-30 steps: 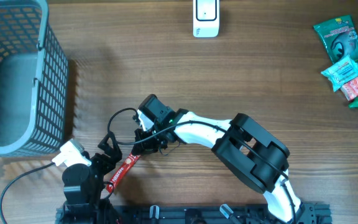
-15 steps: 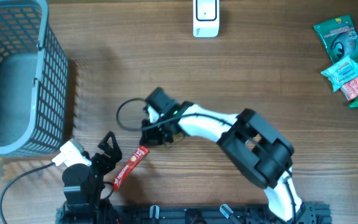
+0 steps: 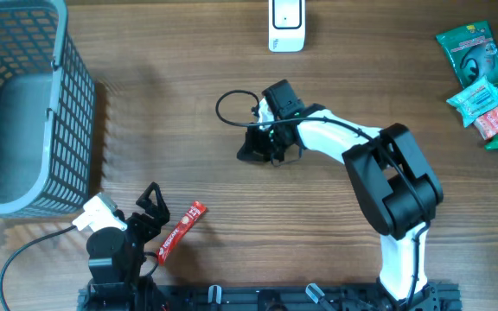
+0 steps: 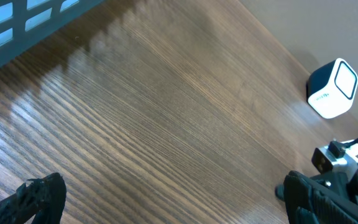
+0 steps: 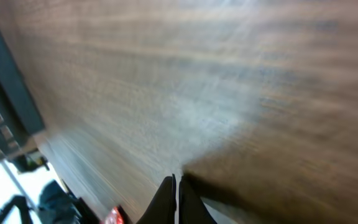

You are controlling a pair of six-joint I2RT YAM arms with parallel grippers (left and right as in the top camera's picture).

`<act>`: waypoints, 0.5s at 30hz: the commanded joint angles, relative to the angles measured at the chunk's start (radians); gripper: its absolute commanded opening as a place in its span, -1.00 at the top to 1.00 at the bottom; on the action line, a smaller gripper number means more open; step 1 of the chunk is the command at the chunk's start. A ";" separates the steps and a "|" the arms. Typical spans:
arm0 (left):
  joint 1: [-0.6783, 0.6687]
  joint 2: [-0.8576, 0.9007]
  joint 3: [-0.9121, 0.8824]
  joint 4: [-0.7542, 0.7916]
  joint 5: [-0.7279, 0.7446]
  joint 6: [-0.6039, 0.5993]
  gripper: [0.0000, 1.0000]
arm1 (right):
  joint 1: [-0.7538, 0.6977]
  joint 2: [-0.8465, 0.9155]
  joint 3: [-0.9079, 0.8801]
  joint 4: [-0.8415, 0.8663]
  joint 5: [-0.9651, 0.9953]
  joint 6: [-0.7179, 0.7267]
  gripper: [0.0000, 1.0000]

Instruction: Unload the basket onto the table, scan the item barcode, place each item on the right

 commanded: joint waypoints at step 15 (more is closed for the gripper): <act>-0.006 -0.001 -0.010 -0.001 -0.011 -0.006 -1.00 | 0.406 -0.120 -0.020 0.091 0.122 0.005 0.91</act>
